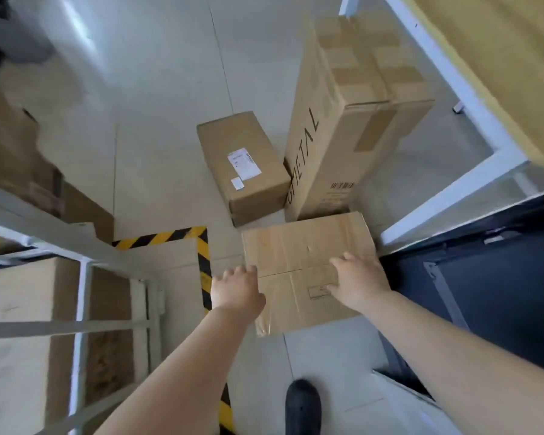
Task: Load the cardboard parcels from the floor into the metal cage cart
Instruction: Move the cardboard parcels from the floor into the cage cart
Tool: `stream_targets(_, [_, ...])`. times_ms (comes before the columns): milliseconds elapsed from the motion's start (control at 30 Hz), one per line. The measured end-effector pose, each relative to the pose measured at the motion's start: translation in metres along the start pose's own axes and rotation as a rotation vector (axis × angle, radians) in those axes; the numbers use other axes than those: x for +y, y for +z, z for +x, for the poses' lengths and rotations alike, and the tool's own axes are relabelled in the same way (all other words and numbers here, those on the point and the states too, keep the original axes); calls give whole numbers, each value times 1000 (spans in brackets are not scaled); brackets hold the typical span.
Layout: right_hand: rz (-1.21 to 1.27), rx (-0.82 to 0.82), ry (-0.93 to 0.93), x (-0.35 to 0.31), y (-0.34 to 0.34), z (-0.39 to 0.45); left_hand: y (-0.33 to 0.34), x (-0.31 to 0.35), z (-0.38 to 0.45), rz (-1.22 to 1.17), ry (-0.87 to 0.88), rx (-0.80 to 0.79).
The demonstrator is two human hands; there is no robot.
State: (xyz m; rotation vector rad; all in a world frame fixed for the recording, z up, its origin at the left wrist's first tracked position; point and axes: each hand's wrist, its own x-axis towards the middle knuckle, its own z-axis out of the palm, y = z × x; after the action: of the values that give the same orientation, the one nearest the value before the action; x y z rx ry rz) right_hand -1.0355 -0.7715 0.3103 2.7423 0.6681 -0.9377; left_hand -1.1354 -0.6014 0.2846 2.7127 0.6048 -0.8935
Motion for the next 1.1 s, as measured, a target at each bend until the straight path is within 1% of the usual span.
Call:
stream_targets(133, [-73,-27,36,40,74,81,68,16,85,38,-41,-28])
stream_targets(200, [-33,-13,100,59,103,117,97,23,122,23,-89,-38])
stream_targets(333, [56,23,248,91,147,171,142,35,174,-82,-246,-58])
stream_targets(400, [77,46,280,99,166,187,159,40,188,-89,-272,-33])
stream_targets(467, [113,103,292,103,181,199,171,44,197,-103,-287,27])
stream_targets(533, [131,170,321,109,189,207,180,45,203,-166,-296,87])
stream_targets(600, [224,191,412,118,195,216,188,40,208,-306,-334,116])
stream_targets(700, [537,119,639,134,199,228,195,31,207,-694,-450,84])
stream_targets(767, [617,89,723,139,201,230,199,30,205,-873,-488,113])
stream_targets(867, [620,118,756,136,200,226,201,25,199,-977,-529,131])
stream_targets(933, [630,97,751,131,202,212,205,16,188,-1030,-551,128])
stream_targets(1033, [641,86,738,121,206,180,203,3,155,-1078,-610,141])
stream_targets(1100, [659,97,749,113,200,157,189,-3,131,-1082,-637,164])
